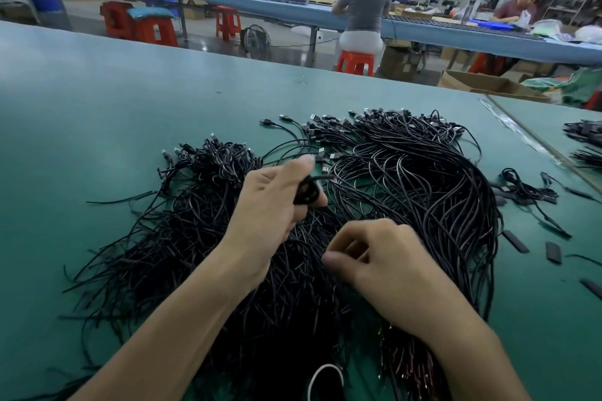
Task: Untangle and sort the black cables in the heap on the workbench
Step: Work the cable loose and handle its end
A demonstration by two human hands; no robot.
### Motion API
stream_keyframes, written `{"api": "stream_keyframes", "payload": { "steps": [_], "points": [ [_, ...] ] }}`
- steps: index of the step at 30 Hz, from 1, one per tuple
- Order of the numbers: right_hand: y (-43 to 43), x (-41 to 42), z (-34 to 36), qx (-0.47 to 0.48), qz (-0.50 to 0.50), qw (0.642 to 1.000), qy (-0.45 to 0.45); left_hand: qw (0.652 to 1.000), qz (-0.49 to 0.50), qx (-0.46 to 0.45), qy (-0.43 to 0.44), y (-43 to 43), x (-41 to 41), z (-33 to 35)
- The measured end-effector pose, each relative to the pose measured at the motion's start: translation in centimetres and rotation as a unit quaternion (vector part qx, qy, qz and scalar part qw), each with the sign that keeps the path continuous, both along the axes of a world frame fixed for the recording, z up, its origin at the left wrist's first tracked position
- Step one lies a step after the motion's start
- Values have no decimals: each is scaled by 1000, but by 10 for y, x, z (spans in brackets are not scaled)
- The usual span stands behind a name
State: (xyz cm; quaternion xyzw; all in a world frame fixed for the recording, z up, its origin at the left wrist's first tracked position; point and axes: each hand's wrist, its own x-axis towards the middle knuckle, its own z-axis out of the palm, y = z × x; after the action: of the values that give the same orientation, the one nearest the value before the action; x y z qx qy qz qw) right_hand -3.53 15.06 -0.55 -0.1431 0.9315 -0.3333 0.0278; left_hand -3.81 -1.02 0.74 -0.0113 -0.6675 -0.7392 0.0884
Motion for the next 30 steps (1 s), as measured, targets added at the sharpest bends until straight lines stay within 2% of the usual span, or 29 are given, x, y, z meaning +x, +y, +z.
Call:
{"api": "stream_keyframes", "payload": {
  "steps": [2, 5, 8, 10, 12, 16, 18, 21, 24, 27, 30],
  "points": [
    [5, -2, 5, -84, -44, 994, 53, 999, -17, 2, 27, 3, 2, 1],
    [7, 0, 12, -212, -81, 965, 130, 996, -65, -1, 58, 4, 5, -1],
    [2, 5, 19, -298, -44, 944, 139, 987, -142, -36, 59, 9, 8, 0],
    [-1, 11, 24, -319, 5, 939, 131, 986, -157, -15, 58, 13, 9, 0],
    [-4, 13, 27, -305, 33, 944, 121, 988, -140, 16, 63, 14, 10, 1],
    [-4, 14, 26, -229, 32, 964, 130, 995, -62, 17, 77, 14, 7, -2],
    [-6, 17, 26, -197, 38, 968, 152, 997, -19, 23, 76, 13, 4, -5],
    [-11, 19, 23, -151, 34, 969, 193, 997, 17, -16, 76, 13, 2, -9],
    [-20, 20, 17, -72, 21, 968, 239, 997, 45, -31, 51, 10, -3, -16],
    [-27, 23, 14, -17, 22, 960, 279, 998, 64, 18, 12, 10, -6, -20],
    [-31, 26, 15, 20, 55, 958, 282, 994, 80, 72, -38, 11, -10, -22]
  ]
}}
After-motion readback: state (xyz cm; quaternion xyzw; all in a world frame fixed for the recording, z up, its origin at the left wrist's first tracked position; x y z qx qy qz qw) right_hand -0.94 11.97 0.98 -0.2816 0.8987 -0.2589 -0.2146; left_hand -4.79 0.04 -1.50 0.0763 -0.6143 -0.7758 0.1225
